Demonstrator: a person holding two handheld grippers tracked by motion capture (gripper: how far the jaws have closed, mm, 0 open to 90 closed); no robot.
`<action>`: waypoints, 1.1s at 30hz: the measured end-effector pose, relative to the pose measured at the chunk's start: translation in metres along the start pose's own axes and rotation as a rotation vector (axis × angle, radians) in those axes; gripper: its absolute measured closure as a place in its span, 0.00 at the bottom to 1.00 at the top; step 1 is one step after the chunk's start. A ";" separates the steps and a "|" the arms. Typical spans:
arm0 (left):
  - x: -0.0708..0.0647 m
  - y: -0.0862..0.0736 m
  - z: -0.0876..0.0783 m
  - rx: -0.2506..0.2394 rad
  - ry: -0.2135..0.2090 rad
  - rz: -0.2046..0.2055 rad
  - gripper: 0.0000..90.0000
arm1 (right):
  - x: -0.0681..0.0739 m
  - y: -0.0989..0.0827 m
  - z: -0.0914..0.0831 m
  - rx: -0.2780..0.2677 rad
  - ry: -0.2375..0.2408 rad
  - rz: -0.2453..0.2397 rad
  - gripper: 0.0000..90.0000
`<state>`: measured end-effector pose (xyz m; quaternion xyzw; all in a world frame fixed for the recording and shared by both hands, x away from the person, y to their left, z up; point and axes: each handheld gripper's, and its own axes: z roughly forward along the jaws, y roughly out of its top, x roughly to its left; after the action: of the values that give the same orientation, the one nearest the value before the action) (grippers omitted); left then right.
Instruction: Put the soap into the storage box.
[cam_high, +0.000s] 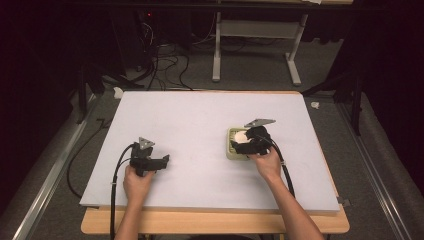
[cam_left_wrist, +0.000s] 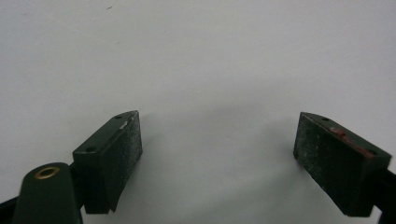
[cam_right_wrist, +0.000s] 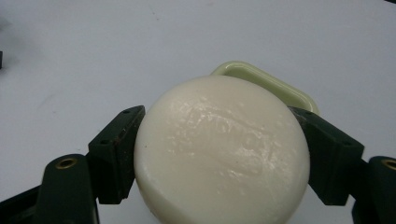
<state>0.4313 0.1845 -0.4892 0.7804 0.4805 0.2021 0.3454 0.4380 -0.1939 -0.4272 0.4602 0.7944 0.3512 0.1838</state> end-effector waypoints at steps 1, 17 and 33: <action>0.000 0.000 0.000 0.000 0.000 0.000 0.18 | 0.001 0.001 0.002 0.004 0.003 0.000 0.27; 0.000 0.000 0.000 0.001 -0.002 0.000 0.18 | 0.004 0.003 0.029 0.062 -0.020 -0.018 0.27; 0.001 0.000 0.000 0.001 -0.004 -0.001 0.17 | -0.001 -0.002 0.032 0.083 -0.020 -0.006 0.27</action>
<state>0.4315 0.1850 -0.4891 0.7808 0.4803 0.1999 0.3459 0.4573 -0.1834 -0.4507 0.4683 0.8079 0.3130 0.1735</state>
